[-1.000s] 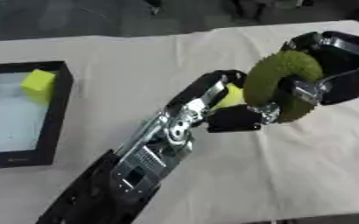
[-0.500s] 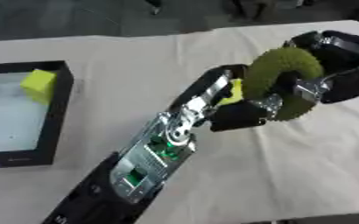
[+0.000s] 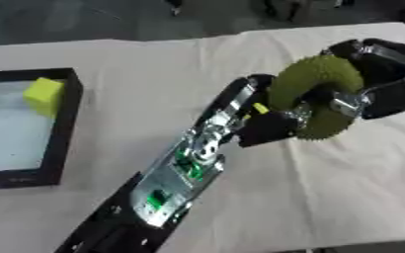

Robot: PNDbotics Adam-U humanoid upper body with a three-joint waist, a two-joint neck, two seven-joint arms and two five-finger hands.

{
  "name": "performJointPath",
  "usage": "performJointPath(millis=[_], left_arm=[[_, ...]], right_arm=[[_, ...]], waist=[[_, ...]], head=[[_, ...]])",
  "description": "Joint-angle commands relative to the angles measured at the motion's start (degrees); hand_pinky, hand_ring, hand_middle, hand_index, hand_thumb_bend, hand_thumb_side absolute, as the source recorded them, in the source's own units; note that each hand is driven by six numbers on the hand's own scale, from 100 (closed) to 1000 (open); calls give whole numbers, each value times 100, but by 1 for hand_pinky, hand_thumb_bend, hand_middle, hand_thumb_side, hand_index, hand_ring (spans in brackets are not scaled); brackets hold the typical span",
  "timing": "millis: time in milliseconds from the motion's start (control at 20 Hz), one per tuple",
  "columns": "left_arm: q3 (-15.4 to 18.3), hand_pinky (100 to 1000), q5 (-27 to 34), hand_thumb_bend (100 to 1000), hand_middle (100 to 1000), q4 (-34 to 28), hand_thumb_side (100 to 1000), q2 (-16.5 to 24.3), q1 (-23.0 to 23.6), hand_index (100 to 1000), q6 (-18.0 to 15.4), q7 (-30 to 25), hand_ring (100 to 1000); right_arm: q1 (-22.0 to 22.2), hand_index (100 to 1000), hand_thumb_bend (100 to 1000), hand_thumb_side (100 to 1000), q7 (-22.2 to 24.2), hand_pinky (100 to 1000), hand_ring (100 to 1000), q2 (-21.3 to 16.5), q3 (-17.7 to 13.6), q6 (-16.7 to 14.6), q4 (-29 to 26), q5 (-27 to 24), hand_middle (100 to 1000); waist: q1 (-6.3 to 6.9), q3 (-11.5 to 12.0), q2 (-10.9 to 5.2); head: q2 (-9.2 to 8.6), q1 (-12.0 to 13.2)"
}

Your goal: Pick up the objects with one hand, pass them to the other hand, and then place them into the box on the other side of the table.

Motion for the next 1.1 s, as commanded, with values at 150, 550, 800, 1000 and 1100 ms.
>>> performJointPath(millis=[150, 550, 800, 1000, 1100], left_arm=[[164, 483, -158, 100, 267, 74, 414, -27, -28, 175, -213, 446, 580], [307, 454, -148, 100, 190, 262, 403, 14, 113, 146, -608, 1016, 538], [363, 445, 156, 100, 170, 353, 409, 151, 202, 134, -884, 1204, 524], [361, 444, 121, 100, 167, 354, 409, 322, 237, 130, -1012, 1197, 523], [360, 445, 58, 100, 166, 311, 410, 429, 237, 129, -1074, 1172, 523]], right_arm=[[79, 677, 464, 214, 283, 574, 469, -199, -85, -86, -92, 327, 510], [266, 780, 446, 391, 518, 623, 541, -225, -136, -348, -92, 770, 613], [332, 817, 438, 522, 446, 649, 584, -254, -270, -383, -92, 792, 665], [392, 852, 474, 613, 174, 672, 628, -317, -428, -363, -92, 900, 730], [454, 857, 477, 617, 52, 674, 636, -337, -473, -345, -92, 979, 742]], waist=[[-87, -25, 1], [-80, -33, 6], [-73, -38, 11], [-63, -50, 2], [-56, -51, -5]], head=[[-19, 10], [-8, -179], [-20, -314], [-18, -317], [4, -315]])
